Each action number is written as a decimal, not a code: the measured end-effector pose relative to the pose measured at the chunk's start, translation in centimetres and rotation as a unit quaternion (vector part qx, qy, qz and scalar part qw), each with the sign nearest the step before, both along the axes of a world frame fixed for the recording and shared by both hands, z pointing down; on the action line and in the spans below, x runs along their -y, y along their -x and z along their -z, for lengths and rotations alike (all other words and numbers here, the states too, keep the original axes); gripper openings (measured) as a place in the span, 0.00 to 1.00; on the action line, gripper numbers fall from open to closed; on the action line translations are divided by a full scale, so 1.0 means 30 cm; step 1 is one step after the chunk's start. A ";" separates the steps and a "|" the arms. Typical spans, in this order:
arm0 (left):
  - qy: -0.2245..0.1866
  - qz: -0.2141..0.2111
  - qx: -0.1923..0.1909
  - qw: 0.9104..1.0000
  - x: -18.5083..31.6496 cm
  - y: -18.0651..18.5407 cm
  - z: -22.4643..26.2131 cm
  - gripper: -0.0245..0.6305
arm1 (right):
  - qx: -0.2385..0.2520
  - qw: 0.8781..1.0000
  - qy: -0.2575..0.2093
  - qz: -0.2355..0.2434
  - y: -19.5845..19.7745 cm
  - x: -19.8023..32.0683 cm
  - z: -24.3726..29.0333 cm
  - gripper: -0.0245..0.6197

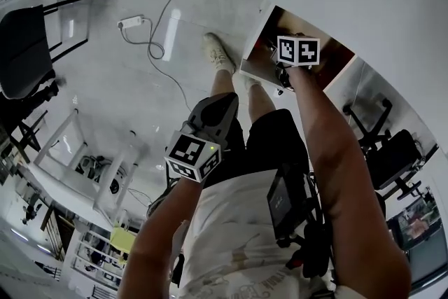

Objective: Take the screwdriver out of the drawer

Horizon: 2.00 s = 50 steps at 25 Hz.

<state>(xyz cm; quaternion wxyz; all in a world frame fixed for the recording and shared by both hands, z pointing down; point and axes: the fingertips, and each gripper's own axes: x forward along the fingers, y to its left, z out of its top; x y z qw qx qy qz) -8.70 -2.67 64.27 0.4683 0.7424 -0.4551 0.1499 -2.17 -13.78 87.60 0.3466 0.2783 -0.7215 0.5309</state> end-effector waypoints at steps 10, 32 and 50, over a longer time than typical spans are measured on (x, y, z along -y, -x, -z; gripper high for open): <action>0.017 -0.005 -0.012 1.000 -0.031 -0.008 -0.049 0.07 | -0.005 1.000 -0.015 0.016 0.026 0.017 -0.035 0.20; 0.041 -0.002 -0.019 0.999 -0.086 -0.040 -0.085 0.07 | 0.054 0.998 0.000 0.019 0.037 0.009 -0.016 0.13; 0.022 -0.022 -0.013 0.999 -0.063 -0.106 -0.057 0.07 | 0.065 0.996 -0.050 0.038 -0.040 0.021 0.078 0.11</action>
